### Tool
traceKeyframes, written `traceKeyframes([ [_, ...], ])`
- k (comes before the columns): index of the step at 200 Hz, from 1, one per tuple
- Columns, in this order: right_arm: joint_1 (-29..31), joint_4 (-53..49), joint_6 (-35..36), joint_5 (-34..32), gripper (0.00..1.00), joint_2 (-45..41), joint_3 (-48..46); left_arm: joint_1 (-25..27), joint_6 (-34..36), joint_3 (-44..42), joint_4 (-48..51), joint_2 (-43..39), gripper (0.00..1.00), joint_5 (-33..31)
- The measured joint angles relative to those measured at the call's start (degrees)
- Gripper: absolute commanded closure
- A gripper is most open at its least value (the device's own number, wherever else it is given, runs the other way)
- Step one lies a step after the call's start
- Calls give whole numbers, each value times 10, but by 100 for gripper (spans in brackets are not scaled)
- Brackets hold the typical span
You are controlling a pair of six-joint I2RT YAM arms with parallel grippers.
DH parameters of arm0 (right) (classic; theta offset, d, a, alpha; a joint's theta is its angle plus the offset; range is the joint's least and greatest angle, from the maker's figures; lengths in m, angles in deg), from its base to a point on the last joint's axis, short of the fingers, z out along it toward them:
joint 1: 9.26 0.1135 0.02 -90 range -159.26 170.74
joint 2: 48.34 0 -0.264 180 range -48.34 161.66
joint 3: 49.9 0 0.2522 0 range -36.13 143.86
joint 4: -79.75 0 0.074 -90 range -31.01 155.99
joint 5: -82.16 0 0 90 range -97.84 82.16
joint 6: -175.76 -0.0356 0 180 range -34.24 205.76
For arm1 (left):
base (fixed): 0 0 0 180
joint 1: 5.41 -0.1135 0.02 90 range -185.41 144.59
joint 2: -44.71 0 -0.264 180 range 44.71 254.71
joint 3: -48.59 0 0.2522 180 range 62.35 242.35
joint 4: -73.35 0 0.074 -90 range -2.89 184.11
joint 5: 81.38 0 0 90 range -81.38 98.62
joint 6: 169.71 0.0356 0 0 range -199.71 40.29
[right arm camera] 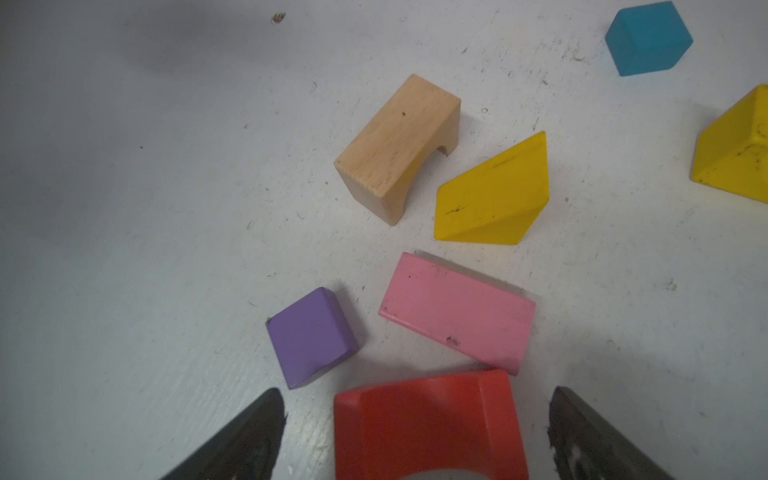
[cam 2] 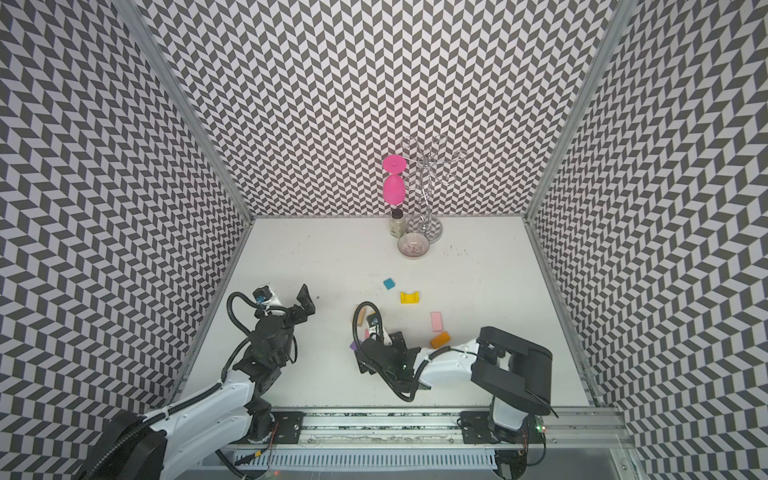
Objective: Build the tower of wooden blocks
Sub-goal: 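Bring the right gripper back and grasp the red arch block, then carry the red arch block toward the placed yellow arch block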
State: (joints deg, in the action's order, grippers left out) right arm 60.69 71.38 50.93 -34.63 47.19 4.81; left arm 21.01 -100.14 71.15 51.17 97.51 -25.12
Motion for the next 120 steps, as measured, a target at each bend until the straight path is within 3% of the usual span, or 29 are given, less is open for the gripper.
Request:
traceKeyframes([
  [120,0,-8,-4,-26,42,8,5,0,0,0,0,0,0,2],
])
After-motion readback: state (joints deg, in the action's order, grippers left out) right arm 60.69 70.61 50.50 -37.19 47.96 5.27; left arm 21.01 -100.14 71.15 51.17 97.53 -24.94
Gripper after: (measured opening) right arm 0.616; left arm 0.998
